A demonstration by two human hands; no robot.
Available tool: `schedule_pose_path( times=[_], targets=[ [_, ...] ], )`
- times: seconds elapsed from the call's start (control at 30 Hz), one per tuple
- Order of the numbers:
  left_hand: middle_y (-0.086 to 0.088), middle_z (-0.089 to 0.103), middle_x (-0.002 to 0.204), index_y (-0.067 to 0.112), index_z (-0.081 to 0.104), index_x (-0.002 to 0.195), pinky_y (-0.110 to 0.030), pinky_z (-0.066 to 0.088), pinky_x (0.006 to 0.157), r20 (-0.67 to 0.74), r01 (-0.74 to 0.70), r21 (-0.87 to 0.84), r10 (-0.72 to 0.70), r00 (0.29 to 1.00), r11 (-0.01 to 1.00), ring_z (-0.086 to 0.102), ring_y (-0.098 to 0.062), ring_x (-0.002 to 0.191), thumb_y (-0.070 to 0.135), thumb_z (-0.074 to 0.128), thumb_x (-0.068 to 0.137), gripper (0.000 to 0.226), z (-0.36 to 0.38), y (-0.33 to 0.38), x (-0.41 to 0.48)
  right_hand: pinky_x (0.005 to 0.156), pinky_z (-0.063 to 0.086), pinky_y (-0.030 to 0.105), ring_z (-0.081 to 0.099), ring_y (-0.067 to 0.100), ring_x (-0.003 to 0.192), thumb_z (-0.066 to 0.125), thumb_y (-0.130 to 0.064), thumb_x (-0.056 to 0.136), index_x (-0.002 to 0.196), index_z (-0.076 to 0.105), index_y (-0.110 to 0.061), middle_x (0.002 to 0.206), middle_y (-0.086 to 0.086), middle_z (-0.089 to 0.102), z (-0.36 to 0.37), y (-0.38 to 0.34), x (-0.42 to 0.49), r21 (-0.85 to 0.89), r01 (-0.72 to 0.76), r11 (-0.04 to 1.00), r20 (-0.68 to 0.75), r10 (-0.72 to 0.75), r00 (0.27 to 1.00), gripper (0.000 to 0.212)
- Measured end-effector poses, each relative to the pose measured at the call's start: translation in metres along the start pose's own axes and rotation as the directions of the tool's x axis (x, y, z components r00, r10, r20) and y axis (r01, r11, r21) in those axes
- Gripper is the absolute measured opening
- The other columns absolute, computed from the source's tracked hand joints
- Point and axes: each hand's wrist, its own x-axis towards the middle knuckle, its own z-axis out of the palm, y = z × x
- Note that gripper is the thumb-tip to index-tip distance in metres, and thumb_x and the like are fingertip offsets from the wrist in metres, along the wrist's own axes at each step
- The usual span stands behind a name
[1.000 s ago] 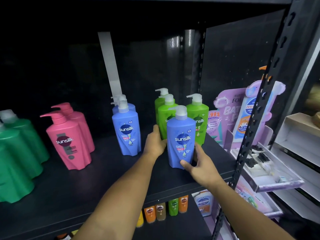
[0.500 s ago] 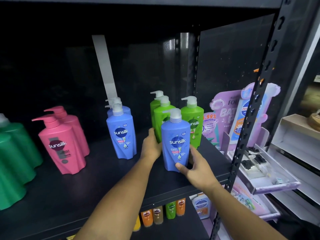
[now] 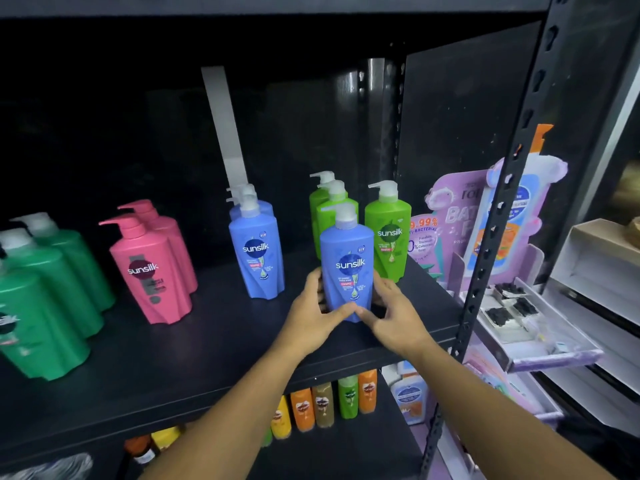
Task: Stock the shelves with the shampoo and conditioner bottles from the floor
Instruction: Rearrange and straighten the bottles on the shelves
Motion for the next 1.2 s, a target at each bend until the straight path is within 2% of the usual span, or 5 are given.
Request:
schedule_pose_path(
  times=[0.27, 0.5, 0.6, 0.77, 1.2],
  targets=[
    [0.019, 0.062, 0.123, 0.033, 0.040, 0.142, -0.008, 0.051, 0.085, -0.084, 0.031, 0.045, -0.027, 0.996, 0.999, 0.060, 0.016, 0.105, 0.022, 0.078, 0.090, 0.066, -0.008, -0.008, -0.006, 0.093, 0.046, 0.026, 0.057, 0.006, 0.118, 0.073, -0.024, 0.093, 0.141, 0.052, -0.034, 0.139, -0.004, 0.054, -0.009, 0.004, 0.015, 0.480, -0.159, 0.863, -0.260, 0.312, 0.914, 0.054],
    [0.014, 0.062, 0.133, 0.042, 0.036, 0.143, -0.040, 0.052, 0.106, -0.197, 0.064, 0.077, -0.047, 0.979, 0.995, 0.061, -0.005, 0.121, 0.033, 0.076, 0.087, 0.070, -0.007, -0.015, -0.001, 0.112, 0.041, 0.052, 0.046, 0.023, 0.136, 0.085, -0.060, 0.064, 0.145, 0.031, -0.048, 0.145, -0.009, 0.048, -0.012, 0.028, 0.061, 0.190, -0.180, 0.965, -0.396, 0.243, 0.886, 0.098],
    [0.015, 0.061, 0.135, 0.044, 0.036, 0.143, -0.042, 0.050, 0.108, -0.235, 0.065, 0.048, -0.052, 0.971, 0.997, 0.060, -0.004, 0.123, 0.023, 0.074, 0.091, 0.068, -0.009, -0.016, 0.002, 0.109, 0.045, 0.051, 0.057, 0.017, 0.126, 0.088, -0.052, 0.061, 0.128, 0.031, -0.067, 0.135, -0.014, 0.058, -0.017, 0.035, 0.078, 0.212, -0.122, 0.970, -0.387, 0.198, 0.901, 0.090],
    [0.017, 0.056, 0.138, 0.046, 0.028, 0.146, -0.039, 0.048, 0.110, -0.239, 0.040, 0.041, -0.029, 0.971, 0.998, 0.055, -0.003, 0.126, 0.017, 0.069, 0.093, 0.073, -0.010, -0.013, 0.005, 0.107, 0.047, 0.049, 0.063, 0.016, 0.116, 0.084, -0.027, 0.080, 0.143, 0.030, -0.035, 0.129, -0.008, 0.064, -0.031, 0.018, 0.086, 0.214, -0.126, 0.969, -0.311, 0.190, 0.931, 0.084],
    [0.010, 0.048, 0.148, 0.035, 0.023, 0.153, -0.042, 0.044, 0.113, -0.324, 0.078, 0.038, -0.062, 0.944, 0.996, 0.050, -0.013, 0.133, 0.013, 0.072, 0.090, 0.083, -0.007, -0.015, 0.005, 0.105, 0.048, 0.035, 0.062, -0.002, 0.114, 0.077, -0.017, 0.088, 0.145, 0.035, -0.035, 0.123, -0.026, 0.063, -0.012, 0.008, 0.051, 0.112, -0.040, 0.993, -0.174, 0.059, 0.983, 0.073]
  ],
)
